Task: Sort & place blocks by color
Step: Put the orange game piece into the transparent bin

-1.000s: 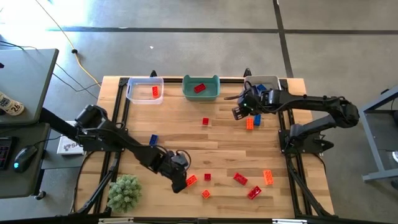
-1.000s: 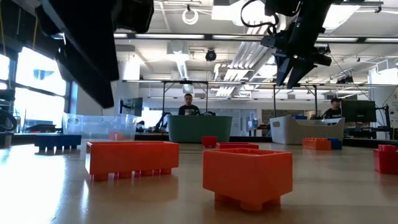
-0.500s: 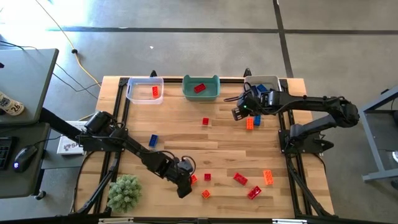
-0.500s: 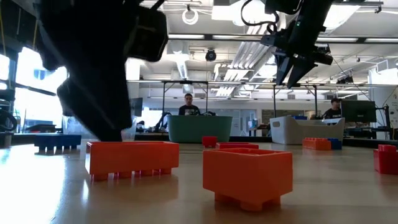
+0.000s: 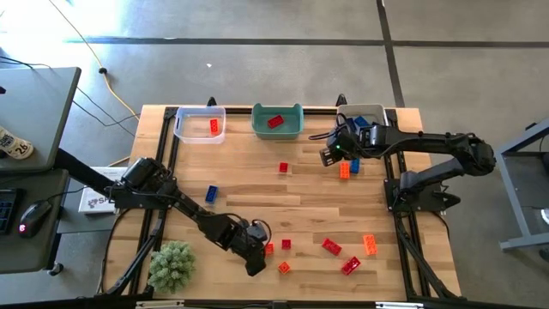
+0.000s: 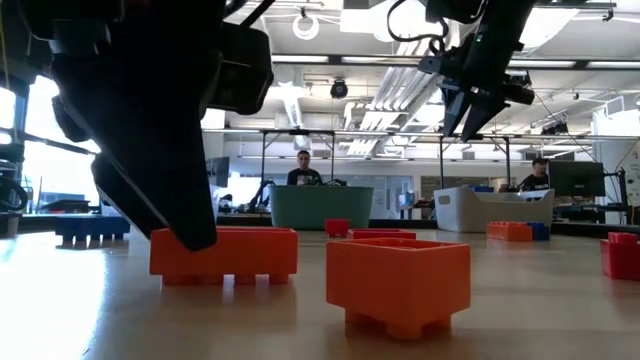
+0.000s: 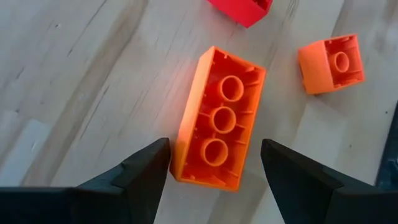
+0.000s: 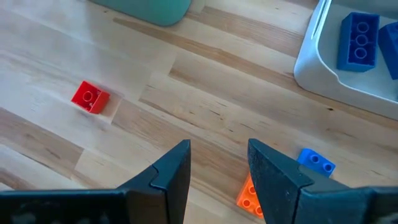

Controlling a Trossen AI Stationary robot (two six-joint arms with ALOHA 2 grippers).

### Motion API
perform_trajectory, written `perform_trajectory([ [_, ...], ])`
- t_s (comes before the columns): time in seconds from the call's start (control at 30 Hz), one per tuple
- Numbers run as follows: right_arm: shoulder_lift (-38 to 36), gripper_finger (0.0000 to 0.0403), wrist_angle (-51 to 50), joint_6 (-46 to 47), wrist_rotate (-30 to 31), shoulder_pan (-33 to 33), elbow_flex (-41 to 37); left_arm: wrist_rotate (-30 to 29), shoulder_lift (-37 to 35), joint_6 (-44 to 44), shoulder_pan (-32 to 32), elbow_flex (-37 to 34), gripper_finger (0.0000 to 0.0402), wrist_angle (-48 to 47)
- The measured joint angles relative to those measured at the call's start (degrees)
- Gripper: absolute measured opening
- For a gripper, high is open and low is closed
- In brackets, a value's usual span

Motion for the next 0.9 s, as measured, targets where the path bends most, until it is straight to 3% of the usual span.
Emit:
perform_trajectory([
  [0.17, -0.01, 0.0146, 0.29, -0.04, 0.07, 0.0, 0.0, -1.58, 0.18, 6.35, 0.03, -0.07, 0.0221, -0.28],
  [0.43, 0.0, 0.0146, 0.26, -0.04, 0.04, 0.0, 0.0, -2.84, 0.37, 13.03, 0.26, -0.15, 0.0113, 0.52],
  [0.7, 0.0, 0.0146, 0.3, -0.04, -0.83, 0.0, 0.0, -2.91, -1.11, 16.22, 1.86, -0.32, 0.0111, -0.89],
  [0.9, 0.0, 0.0146, 0.64, -0.04, -1.25, 0.0, 0.0, -2.94, -5.91, 20.35, 5.61, -0.55, 0.0111, -8.59],
])
